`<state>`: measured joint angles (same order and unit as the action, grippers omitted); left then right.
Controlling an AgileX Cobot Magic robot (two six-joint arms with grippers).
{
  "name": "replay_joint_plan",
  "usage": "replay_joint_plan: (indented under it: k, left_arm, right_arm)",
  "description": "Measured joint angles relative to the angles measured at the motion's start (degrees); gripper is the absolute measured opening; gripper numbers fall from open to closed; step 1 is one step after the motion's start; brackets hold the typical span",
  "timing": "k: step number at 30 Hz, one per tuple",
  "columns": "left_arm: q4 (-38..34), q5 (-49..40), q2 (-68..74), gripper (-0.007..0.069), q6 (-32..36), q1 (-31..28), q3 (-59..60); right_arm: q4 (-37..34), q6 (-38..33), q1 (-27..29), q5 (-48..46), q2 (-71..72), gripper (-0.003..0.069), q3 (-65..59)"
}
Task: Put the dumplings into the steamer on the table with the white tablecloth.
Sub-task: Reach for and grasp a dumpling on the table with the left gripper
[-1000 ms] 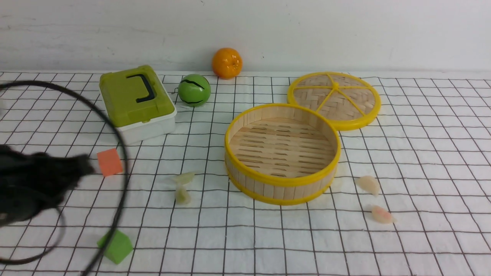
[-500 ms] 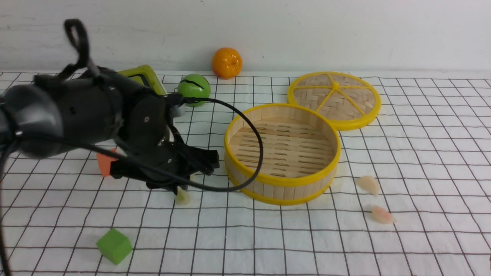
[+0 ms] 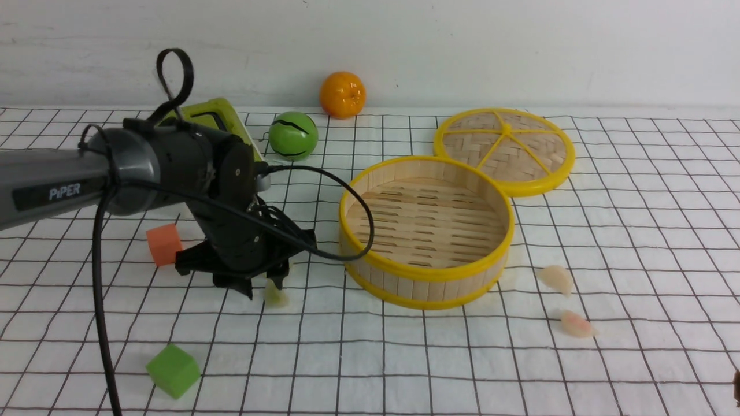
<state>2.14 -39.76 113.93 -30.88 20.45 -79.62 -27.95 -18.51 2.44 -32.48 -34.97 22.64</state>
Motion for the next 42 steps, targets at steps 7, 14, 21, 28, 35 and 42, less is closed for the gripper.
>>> replay_joint_plan:
  k: [7, 14, 21, 28, 35, 42]
  left_arm:
    - [-1.71, 1.26, 1.28, 0.0079, 4.48, 0.25, -0.31]
    - [-4.55, -1.82, 0.28, 0.0070, 9.52, 0.19, -0.48]
    - [-9.11, -9.77, -4.57, -0.0013, 17.20, 0.19, -6.77]
    - [-7.69, -14.42, -4.46, 0.0002, 19.75, 0.19, -6.63]
    - [-7.35, -15.45, -1.65, 0.0233, 27.96, 0.19, -6.01]
    - [-6.33, -13.38, 4.58, 0.0286, 28.28, 0.24, -6.01]
  right_arm:
    - [-0.10, 0.00, 0.00, 0.20, 0.00, 0.0002, -0.07]
    - [-0.17, 0.00, 0.00, 0.26, 0.00, 0.0008, -0.07]
    - [-0.17, 0.00, 0.00, 0.50, 0.00, 0.0017, -0.07]
    - [-0.17, 0.00, 0.00, 0.50, 0.00, 0.0022, -0.07]
    - [-0.22, 0.00, 0.00, 0.50, 0.00, 0.0024, -0.07]
    - [-0.22, 0.00, 0.00, 0.50, 0.00, 0.0027, -0.07]
